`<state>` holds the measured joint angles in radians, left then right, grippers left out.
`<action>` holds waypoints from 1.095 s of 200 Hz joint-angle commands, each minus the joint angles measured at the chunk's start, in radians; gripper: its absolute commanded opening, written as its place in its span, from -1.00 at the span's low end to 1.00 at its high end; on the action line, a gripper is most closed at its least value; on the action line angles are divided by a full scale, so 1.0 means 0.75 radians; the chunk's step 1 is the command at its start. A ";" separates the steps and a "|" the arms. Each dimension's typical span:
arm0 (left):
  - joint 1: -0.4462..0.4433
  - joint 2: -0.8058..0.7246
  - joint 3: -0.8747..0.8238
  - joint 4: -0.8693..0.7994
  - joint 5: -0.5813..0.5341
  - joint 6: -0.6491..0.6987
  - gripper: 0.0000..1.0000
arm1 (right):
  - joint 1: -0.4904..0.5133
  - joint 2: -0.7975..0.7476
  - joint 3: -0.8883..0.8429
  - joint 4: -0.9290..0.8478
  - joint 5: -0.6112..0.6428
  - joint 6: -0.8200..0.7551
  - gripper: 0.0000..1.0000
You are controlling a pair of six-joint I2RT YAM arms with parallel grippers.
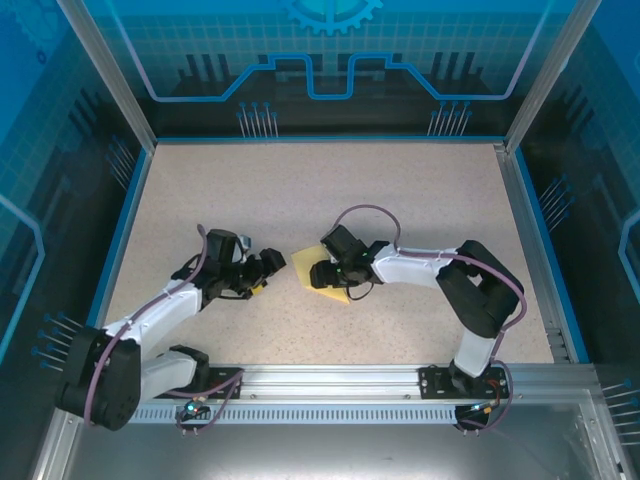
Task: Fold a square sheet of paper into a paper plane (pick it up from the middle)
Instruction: Fold the paper plane at the center of the table.
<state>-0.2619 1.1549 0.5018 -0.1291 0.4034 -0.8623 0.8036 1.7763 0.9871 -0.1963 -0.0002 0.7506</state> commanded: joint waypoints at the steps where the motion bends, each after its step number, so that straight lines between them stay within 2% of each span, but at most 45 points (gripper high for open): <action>1: -0.037 0.057 -0.007 0.086 0.071 -0.056 0.71 | -0.032 0.042 -0.057 0.065 -0.045 0.074 0.21; 51: -0.142 0.168 0.045 0.153 0.070 -0.147 0.55 | -0.090 0.024 -0.203 0.235 -0.165 0.181 0.19; 97: -0.229 0.320 0.110 0.217 0.066 -0.210 0.20 | -0.137 0.014 -0.273 0.329 -0.247 0.228 0.19; 128: -0.267 0.409 0.174 0.190 0.034 -0.216 0.17 | -0.147 0.009 -0.288 0.333 -0.256 0.224 0.19; 149: -0.272 0.444 0.189 0.181 0.000 -0.233 0.26 | -0.154 0.007 -0.295 0.337 -0.259 0.222 0.19; 219: -0.283 0.570 0.266 0.162 -0.018 -0.248 0.28 | -0.156 0.001 -0.316 0.345 -0.261 0.222 0.19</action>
<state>-0.4633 1.5513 0.6621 0.0055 0.4038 -1.0306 0.6952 1.7332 0.7975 0.1253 -0.2031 0.9058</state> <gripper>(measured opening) 0.642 0.596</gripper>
